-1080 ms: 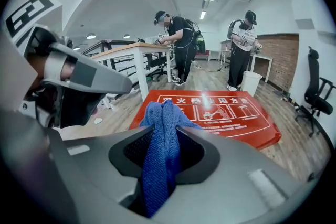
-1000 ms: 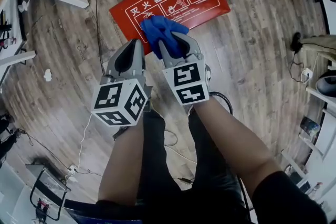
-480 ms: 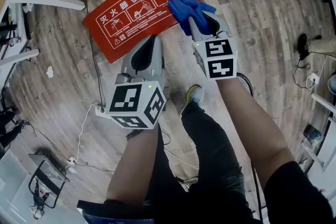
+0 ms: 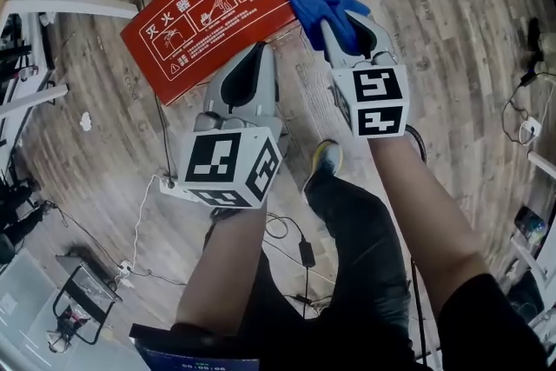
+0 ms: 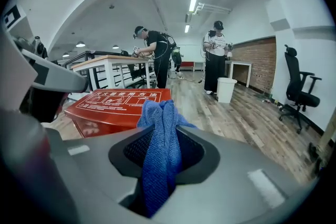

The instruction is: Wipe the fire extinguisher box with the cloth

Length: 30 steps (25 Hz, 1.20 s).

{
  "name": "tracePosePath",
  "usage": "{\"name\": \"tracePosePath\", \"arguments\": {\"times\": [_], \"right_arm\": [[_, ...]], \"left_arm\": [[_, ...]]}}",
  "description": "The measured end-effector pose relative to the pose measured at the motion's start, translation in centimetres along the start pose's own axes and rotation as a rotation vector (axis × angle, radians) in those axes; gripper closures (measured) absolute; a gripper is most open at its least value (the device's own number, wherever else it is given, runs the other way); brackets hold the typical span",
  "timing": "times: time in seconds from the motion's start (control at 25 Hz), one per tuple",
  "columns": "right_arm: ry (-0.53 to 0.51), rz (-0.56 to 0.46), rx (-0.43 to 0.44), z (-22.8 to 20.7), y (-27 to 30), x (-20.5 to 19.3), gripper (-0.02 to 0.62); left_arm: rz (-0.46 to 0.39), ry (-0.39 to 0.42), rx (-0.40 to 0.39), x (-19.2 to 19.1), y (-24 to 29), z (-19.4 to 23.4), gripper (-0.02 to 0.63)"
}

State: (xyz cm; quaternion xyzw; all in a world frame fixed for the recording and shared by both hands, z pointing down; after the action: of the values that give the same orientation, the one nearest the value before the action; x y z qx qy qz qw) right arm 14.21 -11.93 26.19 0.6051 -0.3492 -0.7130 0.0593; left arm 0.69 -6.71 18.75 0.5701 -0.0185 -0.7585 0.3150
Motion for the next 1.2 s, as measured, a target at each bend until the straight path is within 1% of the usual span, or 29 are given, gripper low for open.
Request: {"name": "tracePosePath", "arguments": {"times": [0.24, 0.48, 0.6, 0.72, 0.8, 0.92, 1.04, 1.2], "right_arm": [[0.008, -0.071, -0.029, 1.1, -0.2, -1.2, 0.469], [0.018, -0.182, -0.074, 3.4, -0.6, -2.7, 0.469], [0.037, -0.228, -0.083, 5.8, -0.7, -3.8, 0.469], [0.08, -0.274, -0.065, 9.7, -1.0, -4.2, 0.468], [0.068, -0.295, -0.037, 12.9, -1.1, -4.0, 0.468], [0.021, -0.334, 0.022, 17.7, -1.3, -3.6, 0.468], [-0.001, -0.356, 0.088, 21.9, -1.4, -4.1, 0.468], [-0.005, -0.364, 0.165, 24.8, -1.5, -5.1, 0.468]], "left_arm": [[-0.024, 0.042, -0.046, -2.1, -0.3, 0.2, 0.604], [-0.068, 0.113, -0.12, -4.5, -1.3, 1.1, 0.603], [-0.085, 0.108, -0.156, -5.4, -2.9, 2.2, 0.604], [-0.135, 0.091, -0.182, -5.4, -5.3, 3.6, 0.604], [-0.165, 0.1, -0.17, -5.6, -6.9, 4.6, 0.604], [-0.195, 0.109, -0.135, -6.7, -8.7, 6.8, 0.603], [-0.237, 0.085, -0.058, -7.6, -10.7, 9.7, 0.604], [-0.297, 0.093, 0.044, -8.1, -13.3, 11.9, 0.603]]}}
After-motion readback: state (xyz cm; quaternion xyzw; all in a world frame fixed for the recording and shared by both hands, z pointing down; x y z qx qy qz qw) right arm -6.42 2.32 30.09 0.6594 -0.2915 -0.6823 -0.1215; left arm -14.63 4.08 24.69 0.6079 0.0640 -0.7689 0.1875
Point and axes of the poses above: the fingertips, and each gripper's own axes: y forward along the fingers, z to its left, x out of its top, the point moved 4 cm from there along -y, backward along the fingers, and after that the axes turned 5 degrees about -x, right-handed, at the moved point
